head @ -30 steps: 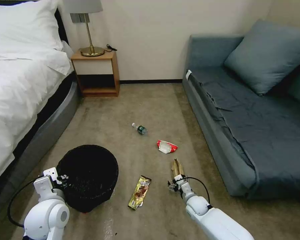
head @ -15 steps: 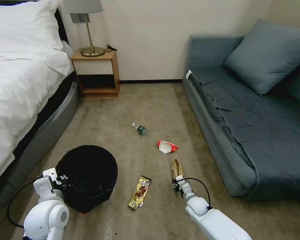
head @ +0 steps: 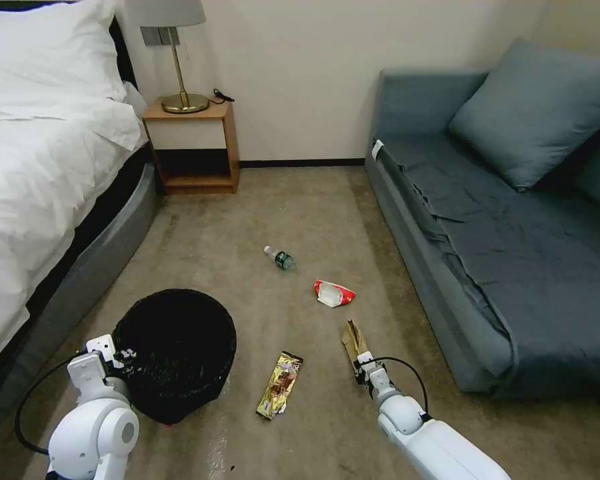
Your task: Pick up the trash bin, then pick up the garbage on the floor and place it into the trash bin.
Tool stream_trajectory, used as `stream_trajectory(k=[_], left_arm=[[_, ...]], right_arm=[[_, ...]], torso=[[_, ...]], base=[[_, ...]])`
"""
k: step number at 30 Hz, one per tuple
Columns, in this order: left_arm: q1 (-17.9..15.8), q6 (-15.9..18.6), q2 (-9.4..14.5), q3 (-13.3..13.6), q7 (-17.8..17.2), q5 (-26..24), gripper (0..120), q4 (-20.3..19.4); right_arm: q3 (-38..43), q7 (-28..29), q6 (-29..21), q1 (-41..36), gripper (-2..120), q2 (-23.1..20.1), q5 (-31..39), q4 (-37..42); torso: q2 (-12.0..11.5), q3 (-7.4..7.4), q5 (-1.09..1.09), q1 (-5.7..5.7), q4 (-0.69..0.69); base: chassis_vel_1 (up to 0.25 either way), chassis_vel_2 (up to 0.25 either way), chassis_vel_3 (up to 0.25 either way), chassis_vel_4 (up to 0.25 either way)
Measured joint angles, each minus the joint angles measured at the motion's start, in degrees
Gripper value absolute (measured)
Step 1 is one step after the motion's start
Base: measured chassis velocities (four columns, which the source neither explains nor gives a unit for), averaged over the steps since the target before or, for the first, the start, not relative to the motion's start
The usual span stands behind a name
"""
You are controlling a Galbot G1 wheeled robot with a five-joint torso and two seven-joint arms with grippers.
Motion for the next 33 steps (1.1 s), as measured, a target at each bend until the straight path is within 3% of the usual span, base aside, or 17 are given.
stream_trajectory(k=[8, 10, 11, 12, 16, 18, 20, 22, 25, 28, 30, 33], left_arm=[[-0.1, 0.0, 0.0, 0.3, 0.0, 0.0, 2, 0.0], [-0.1, 0.0, -0.1, 0.8, 0.0, -0.1, 2, -0.1], [-0.1, 0.0, -0.1, 0.9, 0.0, -0.1, 2, -0.1], [-0.2, 0.1, -0.3, 1.3, 0.0, -0.1, 2, -0.2], [-0.3, 0.1, -0.5, 2.0, 0.0, -0.2, 2, -0.4], [-0.3, 0.0, -0.6, 2.9, 0.2, -0.6, 2, -0.7], [-0.3, 0.0, -0.6, 3.0, 0.3, -0.6, 2, -0.7], [-0.3, -0.1, -0.8, 3.5, 0.7, -0.7, 2, -0.9], [-0.2, -0.1, -0.9, 3.5, 0.6, -0.7, 2, -1.1], [0.2, -0.1, -1.1, 3.3, 0.6, -0.6, 2, -1.8], [0.2, -0.1, -1.2, 3.3, 0.6, -0.6, 2, -1.9], [0.6, -0.1, -1.4, 3.0, 0.7, -0.5, 2, -2.4]], right_arm=[[1.1, 0.6, -0.2, -1.7, 4, -7.0, 7.4, 13.4], [1.6, 0.5, -1.1, -2.5, 4, -10.4, 12.0, 24.2], [1.6, 0.6, -1.2, -2.5, 4, -10.7, 12.6, 25.7], [1.6, 0.5, -2.0, -2.5, 4, -12.3, 15.9, 33.8], [0.2, 0.6, -2.5, -1.5, 4, -13.3, 20.4, 42.3], [-4.6, 1.8, -2.4, 2.0, 4, -13.4, 27.2, 49.5], [-5.6, 2.1, -2.3, 2.7, 4, -13.2, 28.2, 50.2], [-13.6, 5.3, -2.3, 8.4, 4, -11.3, 33.2, 53.3], [-19.7, 7.5, -2.4, 12.0, 4, -9.2, 34.3, 52.8], [-29.0, 11.1, -2.5, 16.0, 4, -4.6, 34.2, 47.7], [-30.0, 11.5, -2.5, 16.4, 4, -3.9, 34.2, 47.0], [-37.2, 14.4, -2.7, 19.1, 4, 1.7, 33.1, 42.1]], torso=[[0.0, 0.0, -0.04, 0.0, -0.01], [0.0, 0.0, 0.0, 0.0, -0.02], [0.0, 0.0, -0.01, 0.0, -0.02], [0.0, 0.0, -0.03, 0.0, -0.01], [0.0, -0.01, -0.02, 0.0, 0.0], [0.0, -0.01, -0.02, 0.0, -0.02], [0.0, 0.0, -0.01, 0.0, -0.01], [0.0, 0.0, -0.02, 0.0, 0.0], [0.0, -0.01, -0.03, 0.0, 0.0], [0.0, 0.0, -0.02, 0.0, 0.0], [0.0, 0.0, -0.03, 0.0, 0.0], [0.0, 0.0, -0.02, 0.0, 0.02]], base=[[0.0, 0.0, 0.0, 0.0], [0.0, 0.0, 0.0, 0.0], [0.0, 0.0, 0.0, 0.0], [0.0, 0.0, 0.0, 0.0], [0.0, 0.0, 0.0, 0.0], [0.0, 0.0, 0.0, 0.0], [0.0, 0.0, 0.0, 0.0], [0.0, 0.0, 0.0, 0.0], [0.0, 0.0, 0.0, 0.0], [0.0, 0.0, 0.0, 0.0], [0.0, 0.0, 0.0, 0.0], [0.0, 0.0, 0.0, 0.0]])
